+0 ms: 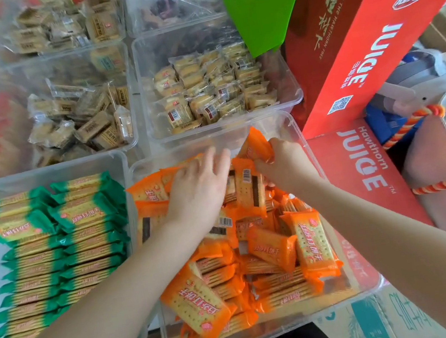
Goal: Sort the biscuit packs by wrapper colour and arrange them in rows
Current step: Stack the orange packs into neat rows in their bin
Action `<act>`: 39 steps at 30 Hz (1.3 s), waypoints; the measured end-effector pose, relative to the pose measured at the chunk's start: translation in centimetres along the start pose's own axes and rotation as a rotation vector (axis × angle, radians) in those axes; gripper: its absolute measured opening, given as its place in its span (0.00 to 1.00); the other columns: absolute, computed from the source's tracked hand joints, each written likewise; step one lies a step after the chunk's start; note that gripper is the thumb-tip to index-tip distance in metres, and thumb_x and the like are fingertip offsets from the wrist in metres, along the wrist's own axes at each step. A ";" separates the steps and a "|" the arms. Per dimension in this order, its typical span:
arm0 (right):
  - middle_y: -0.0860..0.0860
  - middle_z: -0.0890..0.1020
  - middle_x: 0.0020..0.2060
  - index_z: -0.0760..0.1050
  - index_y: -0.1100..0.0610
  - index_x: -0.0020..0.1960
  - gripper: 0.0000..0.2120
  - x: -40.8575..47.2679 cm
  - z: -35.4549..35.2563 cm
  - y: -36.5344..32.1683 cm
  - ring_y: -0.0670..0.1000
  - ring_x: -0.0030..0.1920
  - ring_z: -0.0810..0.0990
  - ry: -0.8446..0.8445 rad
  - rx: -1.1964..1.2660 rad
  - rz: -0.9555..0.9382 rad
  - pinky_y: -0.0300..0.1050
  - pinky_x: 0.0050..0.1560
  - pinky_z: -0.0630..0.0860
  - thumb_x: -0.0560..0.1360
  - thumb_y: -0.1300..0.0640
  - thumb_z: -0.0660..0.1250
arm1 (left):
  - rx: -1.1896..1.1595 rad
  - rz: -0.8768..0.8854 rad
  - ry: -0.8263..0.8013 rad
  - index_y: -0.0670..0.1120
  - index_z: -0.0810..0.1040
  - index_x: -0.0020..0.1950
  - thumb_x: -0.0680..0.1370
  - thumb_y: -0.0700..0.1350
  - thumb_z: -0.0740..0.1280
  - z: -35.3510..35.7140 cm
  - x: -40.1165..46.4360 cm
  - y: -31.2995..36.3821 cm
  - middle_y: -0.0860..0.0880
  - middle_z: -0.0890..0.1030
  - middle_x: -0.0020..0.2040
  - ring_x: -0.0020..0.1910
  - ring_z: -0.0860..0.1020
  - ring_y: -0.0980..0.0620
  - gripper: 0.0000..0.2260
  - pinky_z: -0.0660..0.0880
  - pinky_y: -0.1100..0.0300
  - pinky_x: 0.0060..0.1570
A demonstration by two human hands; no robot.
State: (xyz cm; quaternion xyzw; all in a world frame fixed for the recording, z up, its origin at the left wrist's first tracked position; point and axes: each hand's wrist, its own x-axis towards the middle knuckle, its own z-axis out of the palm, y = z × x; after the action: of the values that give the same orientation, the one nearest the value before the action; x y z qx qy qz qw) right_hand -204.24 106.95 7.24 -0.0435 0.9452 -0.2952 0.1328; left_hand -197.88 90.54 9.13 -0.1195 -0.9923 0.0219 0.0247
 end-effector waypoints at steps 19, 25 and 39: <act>0.50 0.77 0.56 0.73 0.54 0.59 0.27 -8.1 1.2 3.0 0.54 0.62 0.68 -0.532 -0.599 -0.337 0.51 0.65 0.64 0.73 0.34 0.59 | 0.394 0.467 -0.434 0.47 0.61 0.74 0.81 0.43 0.51 0.8 2.2 2.3 0.43 0.53 0.77 0.73 0.55 0.41 0.20 0.44 0.47 0.72; 0.53 0.77 0.54 0.70 0.57 0.57 0.13 -8.3 2.3 2.4 0.55 0.59 0.70 -0.214 -0.384 -0.324 0.48 0.58 0.67 0.75 0.54 0.62 | 0.285 0.456 -0.433 0.47 0.66 0.72 0.81 0.41 0.52 0.1 2.2 1.3 0.47 0.57 0.76 0.74 0.53 0.46 0.20 0.42 0.50 0.72; 0.55 0.75 0.53 0.70 0.60 0.58 0.16 -4.3 3.2 2.9 0.55 0.51 0.76 0.032 0.123 0.022 0.49 0.48 0.74 0.73 0.57 0.70 | 0.086 0.455 -0.359 0.48 0.53 0.74 0.79 0.44 0.57 1.4 1.5 1.7 0.46 0.73 0.62 0.67 0.66 0.44 0.24 0.47 0.50 0.71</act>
State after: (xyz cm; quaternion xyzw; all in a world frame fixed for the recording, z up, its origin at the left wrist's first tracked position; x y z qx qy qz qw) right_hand -199.24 108.24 4.02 -0.0202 0.9276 -0.3521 0.1233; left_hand -198.98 92.45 7.69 -0.3322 -0.9266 0.0896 -0.1518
